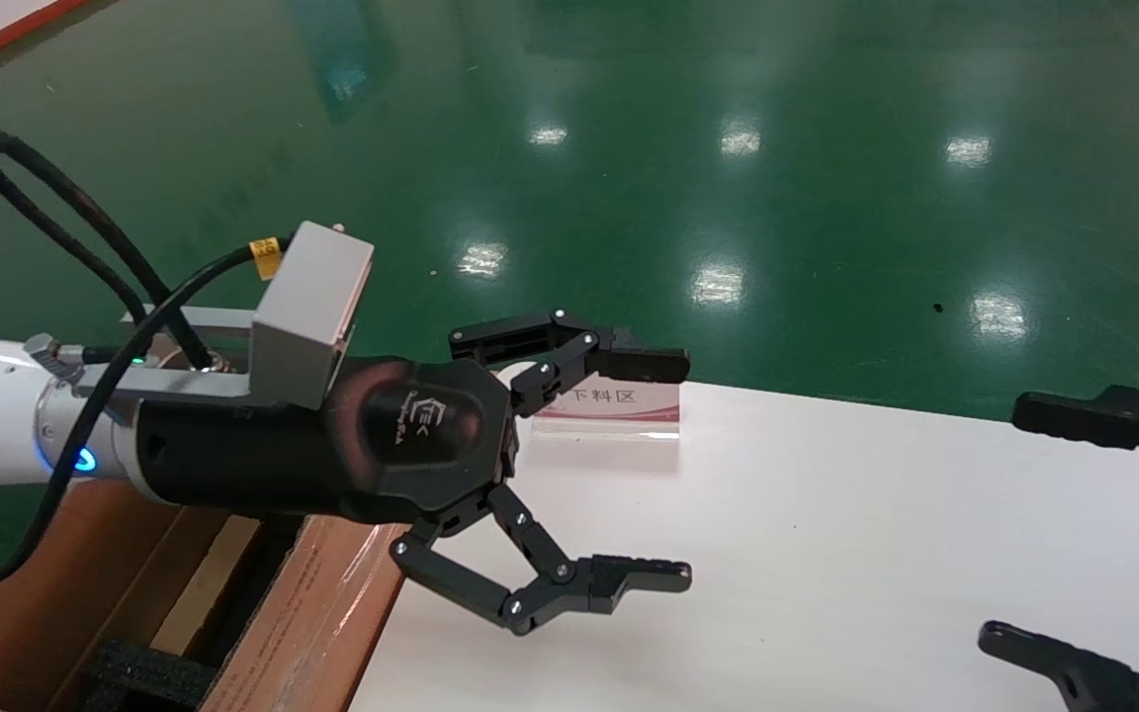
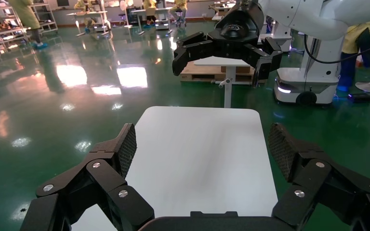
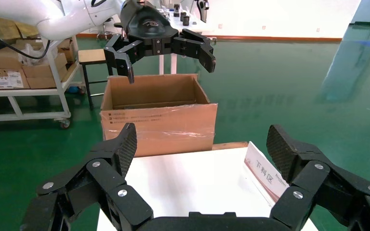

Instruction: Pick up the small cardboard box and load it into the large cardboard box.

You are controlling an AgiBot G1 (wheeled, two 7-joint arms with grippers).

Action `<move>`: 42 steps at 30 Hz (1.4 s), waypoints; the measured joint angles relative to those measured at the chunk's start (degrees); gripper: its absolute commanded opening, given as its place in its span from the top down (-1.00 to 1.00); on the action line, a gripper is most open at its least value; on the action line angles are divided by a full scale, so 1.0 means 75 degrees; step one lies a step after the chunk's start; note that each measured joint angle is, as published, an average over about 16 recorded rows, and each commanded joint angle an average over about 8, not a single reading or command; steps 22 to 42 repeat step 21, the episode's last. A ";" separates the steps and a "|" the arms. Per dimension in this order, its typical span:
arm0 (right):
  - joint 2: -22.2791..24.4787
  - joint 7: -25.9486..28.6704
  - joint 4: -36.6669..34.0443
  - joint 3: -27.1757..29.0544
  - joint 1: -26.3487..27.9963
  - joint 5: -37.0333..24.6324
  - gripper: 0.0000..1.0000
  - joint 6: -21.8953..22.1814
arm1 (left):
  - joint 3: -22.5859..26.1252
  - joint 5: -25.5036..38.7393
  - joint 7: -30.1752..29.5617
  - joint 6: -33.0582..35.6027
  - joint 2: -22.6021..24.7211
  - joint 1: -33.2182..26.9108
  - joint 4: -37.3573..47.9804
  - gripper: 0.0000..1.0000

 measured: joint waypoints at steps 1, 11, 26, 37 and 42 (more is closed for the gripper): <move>0.0000 0.0000 0.0000 0.0000 0.0000 0.0000 -1.00 0.0000 | 0.0000 0.0000 0.0000 0.0000 0.0000 0.0000 0.0000 -1.00; 0.0000 0.0000 0.0000 0.0000 0.0000 0.0000 -1.00 0.0000 | 0.0001 0.0000 0.0000 0.0000 0.0000 0.0000 0.0000 -1.00; 0.0000 0.0000 0.0000 0.0000 0.0000 0.0000 -1.00 0.0000 | 0.0001 0.0000 0.0000 0.0000 0.0000 0.0000 0.0000 -1.00; 0.0000 0.0000 0.0000 0.0000 0.0000 0.0000 -1.00 0.0000 | 0.0001 0.0000 0.0000 0.0000 0.0000 0.0000 0.0000 -1.00; 0.0000 0.0000 0.0000 0.0000 0.0000 0.0000 -1.00 0.0000 | 0.0001 0.0000 0.0000 0.0000 0.0000 0.0000 0.0000 -1.00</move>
